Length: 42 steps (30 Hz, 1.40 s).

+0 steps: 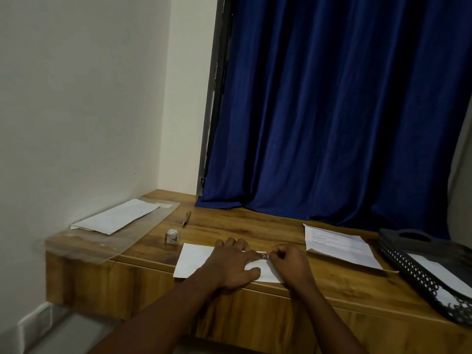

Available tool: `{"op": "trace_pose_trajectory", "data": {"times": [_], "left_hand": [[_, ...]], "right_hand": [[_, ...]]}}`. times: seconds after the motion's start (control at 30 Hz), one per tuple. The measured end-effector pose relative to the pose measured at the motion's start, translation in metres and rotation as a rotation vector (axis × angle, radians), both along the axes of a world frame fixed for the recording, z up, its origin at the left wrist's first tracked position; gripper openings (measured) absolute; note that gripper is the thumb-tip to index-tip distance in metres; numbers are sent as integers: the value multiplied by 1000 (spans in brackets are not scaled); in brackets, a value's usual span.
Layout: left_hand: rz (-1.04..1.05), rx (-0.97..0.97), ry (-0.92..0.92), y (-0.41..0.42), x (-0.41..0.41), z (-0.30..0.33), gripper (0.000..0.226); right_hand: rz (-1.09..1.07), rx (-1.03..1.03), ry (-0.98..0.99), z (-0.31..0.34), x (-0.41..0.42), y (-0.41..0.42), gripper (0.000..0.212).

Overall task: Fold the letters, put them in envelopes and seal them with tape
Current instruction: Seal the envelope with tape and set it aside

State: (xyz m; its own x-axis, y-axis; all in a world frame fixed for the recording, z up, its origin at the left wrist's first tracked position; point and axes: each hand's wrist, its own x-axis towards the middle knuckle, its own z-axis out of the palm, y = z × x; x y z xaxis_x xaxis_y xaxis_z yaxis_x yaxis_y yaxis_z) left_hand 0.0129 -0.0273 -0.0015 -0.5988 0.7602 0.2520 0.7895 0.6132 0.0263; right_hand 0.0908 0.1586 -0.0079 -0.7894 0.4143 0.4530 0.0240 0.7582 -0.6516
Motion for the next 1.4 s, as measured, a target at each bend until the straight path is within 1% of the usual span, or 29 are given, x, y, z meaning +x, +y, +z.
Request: {"op": "trace_pose_trajectory", "data": {"times": [0.17, 0.27, 0.43, 0.6, 0.67, 0.73, 0.8, 0.87, 1.0, 1.2, 1.4], "left_hand": [[-5, 22, 7, -1, 3, -1, 62], [-1, 33, 12, -1, 4, -2, 61], [-7, 47, 29, 0, 3, -3, 58], [-21, 54, 43, 0, 2, -6, 56], [-18, 54, 44, 1, 1, -6, 58], [-3, 34, 54, 2, 0, -5, 61], [4, 0, 66, 2, 0, -5, 63], [4, -6, 68, 2, -1, -5, 63], [4, 14, 62, 1, 0, -6, 65], [-19, 17, 56, -1, -1, -7, 56], [-8, 30, 57, -2, 4, -4, 61]], "right_hand": [[20, 119, -84, 3, 2, -7, 15], [5, 170, -82, 5, 4, -10, 14], [-4, 137, -44, 5, 5, -11, 22], [-17, 129, -61, 6, 5, -11, 17], [-19, 197, -88, 6, 4, -10, 14], [-32, 327, -185, 6, 3, -9, 30], [-51, 409, -264, 6, 1, -10, 39], [-71, 449, -288, 5, -1, -11, 41], [-127, 468, -309, 2, -2, -13, 41], [-135, 498, -337, 2, -2, -13, 42], [-24, 543, -479, 3, 3, -11, 60]]}}
